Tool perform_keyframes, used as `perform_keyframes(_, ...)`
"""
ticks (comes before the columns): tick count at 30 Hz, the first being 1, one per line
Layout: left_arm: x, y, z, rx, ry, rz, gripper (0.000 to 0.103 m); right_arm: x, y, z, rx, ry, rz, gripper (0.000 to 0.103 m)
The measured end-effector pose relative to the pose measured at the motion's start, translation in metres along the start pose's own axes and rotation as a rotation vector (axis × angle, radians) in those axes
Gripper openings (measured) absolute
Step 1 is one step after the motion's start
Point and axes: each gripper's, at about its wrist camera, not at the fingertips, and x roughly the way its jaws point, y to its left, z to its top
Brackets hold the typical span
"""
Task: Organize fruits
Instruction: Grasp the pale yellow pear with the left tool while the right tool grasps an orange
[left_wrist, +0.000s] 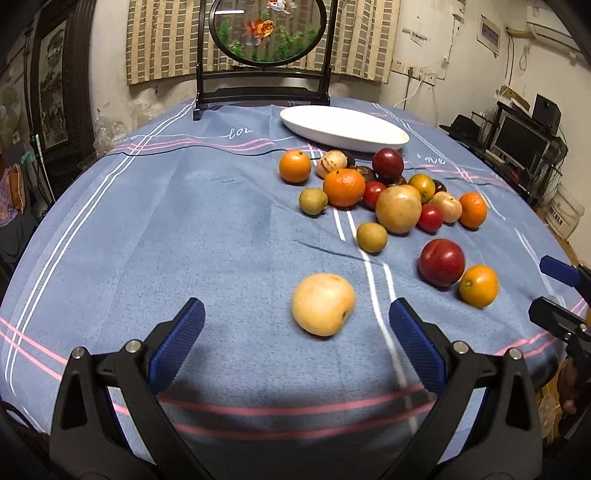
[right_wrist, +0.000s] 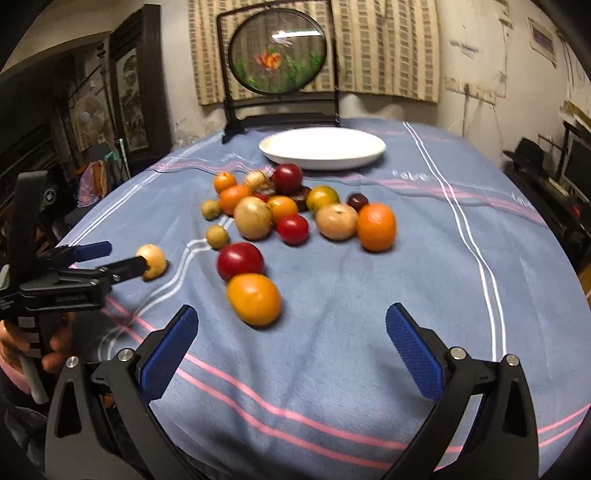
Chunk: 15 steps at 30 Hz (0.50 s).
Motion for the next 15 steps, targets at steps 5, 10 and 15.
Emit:
perform_keyframes(5, 0.012, -0.001, -0.004, 0.026, 0.051, 0.003, 0.101, 0.021, 0.001, 0.004, 0.032, 0.067, 0.051, 0.102)
perform_keyframes(10, 0.014, 0.004, -0.002, 0.007, 0.058, -0.022, 0.101, 0.033, 0.006, 0.007, 0.010, 0.096, 0.057, 0.097)
perform_keyframes(15, 0.014, 0.005, -0.002, 0.010, 0.050, -0.040, 0.101, 0.044, 0.004, 0.011, 0.014, 0.116, 0.051, 0.080)
